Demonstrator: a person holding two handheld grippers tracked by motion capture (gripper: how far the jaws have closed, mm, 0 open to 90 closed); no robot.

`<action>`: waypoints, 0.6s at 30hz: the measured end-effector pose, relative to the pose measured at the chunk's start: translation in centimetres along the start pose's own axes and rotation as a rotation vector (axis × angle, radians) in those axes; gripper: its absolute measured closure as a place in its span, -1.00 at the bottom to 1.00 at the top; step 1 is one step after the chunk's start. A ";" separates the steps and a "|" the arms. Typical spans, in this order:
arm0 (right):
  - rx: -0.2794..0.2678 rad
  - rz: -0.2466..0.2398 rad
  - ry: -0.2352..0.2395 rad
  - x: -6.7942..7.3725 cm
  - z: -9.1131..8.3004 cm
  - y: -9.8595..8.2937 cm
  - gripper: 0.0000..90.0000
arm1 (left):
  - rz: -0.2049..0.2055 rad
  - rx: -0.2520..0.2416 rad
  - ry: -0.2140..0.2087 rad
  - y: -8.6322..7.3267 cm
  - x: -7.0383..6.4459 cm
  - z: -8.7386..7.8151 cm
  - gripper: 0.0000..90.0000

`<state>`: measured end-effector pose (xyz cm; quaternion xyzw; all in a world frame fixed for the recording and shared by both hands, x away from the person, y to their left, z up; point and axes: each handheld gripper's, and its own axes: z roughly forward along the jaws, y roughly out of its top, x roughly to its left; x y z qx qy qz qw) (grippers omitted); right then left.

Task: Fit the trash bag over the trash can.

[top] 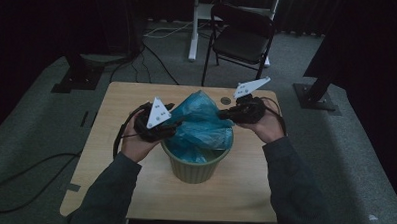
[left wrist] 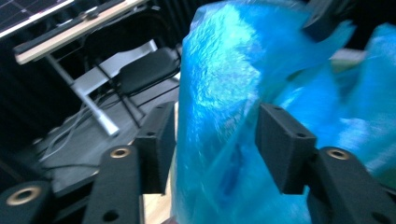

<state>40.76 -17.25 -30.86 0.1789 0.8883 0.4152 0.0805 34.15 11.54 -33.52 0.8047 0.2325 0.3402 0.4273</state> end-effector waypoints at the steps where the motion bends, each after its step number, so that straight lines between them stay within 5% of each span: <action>1: 0.000 0.000 0.002 0.0 0.0 0.0 1.00 | -0.001 0.010 0.010 0.1 0.0 0.4 0.20; 3: -0.001 -0.009 0.006 0.1 0.0 0.1 0.99 | -0.017 0.012 0.020 0.3 0.1 0.8 0.58; 7: -0.016 -0.007 -0.004 0.0 -0.3 -0.1 0.74 | -0.067 0.000 0.016 0.1 0.7 0.8 0.95; 18: -0.073 0.088 -0.127 -1.6 -1.4 -1.2 0.63 | -0.142 -0.032 0.013 -1.5 2.1 -0.3 0.98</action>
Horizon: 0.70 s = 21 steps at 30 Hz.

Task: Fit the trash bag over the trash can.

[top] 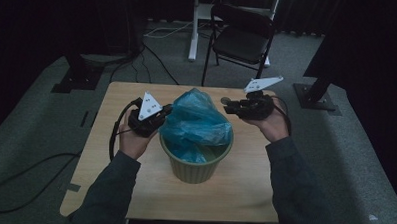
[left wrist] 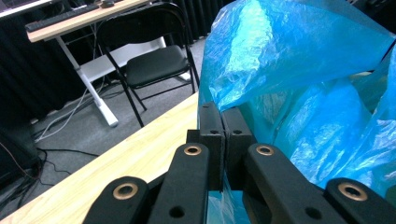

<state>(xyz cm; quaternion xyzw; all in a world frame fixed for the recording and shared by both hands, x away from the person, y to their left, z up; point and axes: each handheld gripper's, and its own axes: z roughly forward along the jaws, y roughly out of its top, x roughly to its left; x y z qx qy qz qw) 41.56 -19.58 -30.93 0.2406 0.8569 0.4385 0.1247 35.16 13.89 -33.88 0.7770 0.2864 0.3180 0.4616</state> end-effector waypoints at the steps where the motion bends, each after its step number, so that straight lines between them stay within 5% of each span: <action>1: 0.004 0.002 -0.010 -0.1 0.1 0.0 0.61 | -0.005 -0.003 -0.003 -0.1 0.1 0.0 0.98; 10: 0.051 -0.059 0.038 1.3 2.7 0.5 0.38 | -0.028 -0.030 -0.021 -0.1 0.0 -0.1 0.98; 17: 0.035 -0.093 0.097 2.4 4.2 1.4 0.26 | -0.029 -0.039 -0.038 0.0 -0.4 0.1 0.98; 21: 0.005 -0.078 0.123 2.6 4.7 1.7 0.41 | -0.029 -0.036 -0.048 0.0 -0.4 0.1 0.98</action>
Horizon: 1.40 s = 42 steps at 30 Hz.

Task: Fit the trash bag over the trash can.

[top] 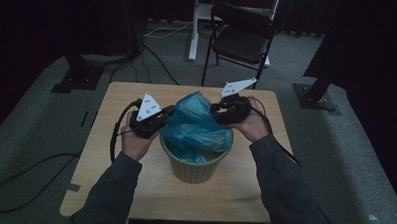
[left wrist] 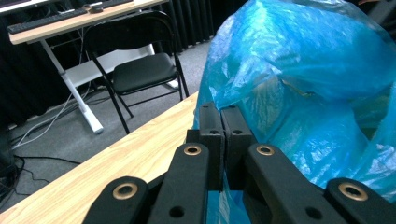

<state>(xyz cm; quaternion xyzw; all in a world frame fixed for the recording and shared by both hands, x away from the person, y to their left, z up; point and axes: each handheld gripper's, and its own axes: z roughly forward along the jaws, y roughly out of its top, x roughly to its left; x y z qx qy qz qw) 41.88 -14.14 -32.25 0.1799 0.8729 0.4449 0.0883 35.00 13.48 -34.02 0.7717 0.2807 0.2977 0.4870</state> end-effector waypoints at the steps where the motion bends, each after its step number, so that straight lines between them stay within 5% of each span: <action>1: -0.002 0.007 0.003 -0.1 0.0 0.0 0.62 | -0.001 0.003 0.001 0.0 0.0 0.0 0.98; 5: 0.014 0.027 -0.039 -0.4 -0.2 -0.1 1.00 | -0.025 0.019 0.017 -0.2 0.4 0.0 0.98; 12: 0.023 0.047 -0.064 -0.7 -1.5 -0.4 1.00 | -0.099 0.007 0.003 -1.0 1.6 -0.4 0.98; 14: 0.024 0.057 -0.030 -0.8 -1.2 -0.3 0.57 | -0.094 0.006 0.002 -1.0 1.5 -0.4 0.98; 18: 0.024 0.039 -0.009 -0.5 -0.1 -0.2 0.16 | -0.089 -0.008 -0.015 -0.8 1.2 -0.3 0.98; 22: 0.023 0.036 -0.007 -0.2 0.8 0.1 0.08 | -0.082 -0.021 -0.031 -0.5 0.7 -0.2 0.98; 28: 0.059 0.037 -0.026 -0.1 1.4 0.7 1.00 | -0.083 -0.022 -0.032 -0.5 0.6 -0.2 0.98; 42: 0.166 0.124 -0.118 -1.2 -1.3 -2.2 1.00 | -0.185 0.036 0.040 -2.6 3.0 -0.7 0.98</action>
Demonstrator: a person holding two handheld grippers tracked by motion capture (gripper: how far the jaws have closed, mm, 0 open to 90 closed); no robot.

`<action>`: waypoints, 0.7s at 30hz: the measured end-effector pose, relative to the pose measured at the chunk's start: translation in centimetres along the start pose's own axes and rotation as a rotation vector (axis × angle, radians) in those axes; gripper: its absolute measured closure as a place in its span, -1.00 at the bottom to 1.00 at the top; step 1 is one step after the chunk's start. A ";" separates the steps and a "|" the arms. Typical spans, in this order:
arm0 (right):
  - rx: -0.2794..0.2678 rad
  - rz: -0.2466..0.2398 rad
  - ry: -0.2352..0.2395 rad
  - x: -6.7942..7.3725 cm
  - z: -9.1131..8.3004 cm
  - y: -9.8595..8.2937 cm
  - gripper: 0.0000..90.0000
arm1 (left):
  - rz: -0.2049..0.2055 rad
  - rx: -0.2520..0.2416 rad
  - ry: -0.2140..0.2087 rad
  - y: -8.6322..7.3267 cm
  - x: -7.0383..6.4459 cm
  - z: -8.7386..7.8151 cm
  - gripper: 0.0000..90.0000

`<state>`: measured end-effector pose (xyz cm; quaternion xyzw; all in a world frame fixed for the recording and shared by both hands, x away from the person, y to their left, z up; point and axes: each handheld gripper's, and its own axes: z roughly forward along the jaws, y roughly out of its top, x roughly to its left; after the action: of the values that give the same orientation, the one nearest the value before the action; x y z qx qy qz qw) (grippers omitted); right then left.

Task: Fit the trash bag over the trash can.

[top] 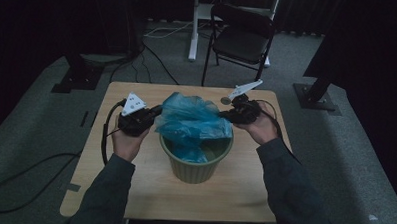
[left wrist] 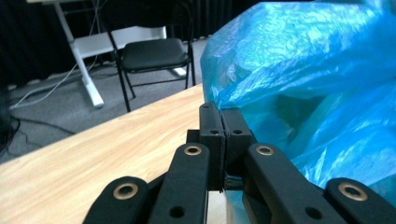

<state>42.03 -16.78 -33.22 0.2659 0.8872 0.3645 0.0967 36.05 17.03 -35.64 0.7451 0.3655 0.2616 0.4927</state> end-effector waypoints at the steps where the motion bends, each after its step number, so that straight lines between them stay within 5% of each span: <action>1: 0.004 -0.001 0.007 -0.1 -0.2 -0.2 1.00 | -0.004 0.006 0.002 -0.1 0.1 0.0 0.98; 4: 0.005 -0.009 0.032 -0.1 -0.6 -0.6 0.95 | -0.004 0.015 -0.006 -0.3 0.1 0.2 0.98; 6: -0.014 -0.040 0.048 0.2 -1.1 -0.4 0.62 | 0.001 0.016 -0.019 -0.3 -0.1 0.3 0.98; 7: -0.014 -0.040 0.048 0.2 -1.1 -0.4 0.62 | 0.006 0.015 -0.027 -0.3 -0.2 0.4 0.98; 17: -0.110 -0.088 -0.011 0.3 -1.0 1.3 0.09 | 0.033 0.013 -0.061 0.3 -1.3 1.0 0.97; 21: -0.131 -0.111 0.045 0.5 -0.6 1.5 0.38 | 0.034 0.015 -0.064 0.4 -1.2 1.0 0.97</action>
<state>42.00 -15.96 -31.72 0.2012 0.8767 0.4219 0.1140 36.20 15.39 -35.74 0.7627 0.3389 0.2432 0.4942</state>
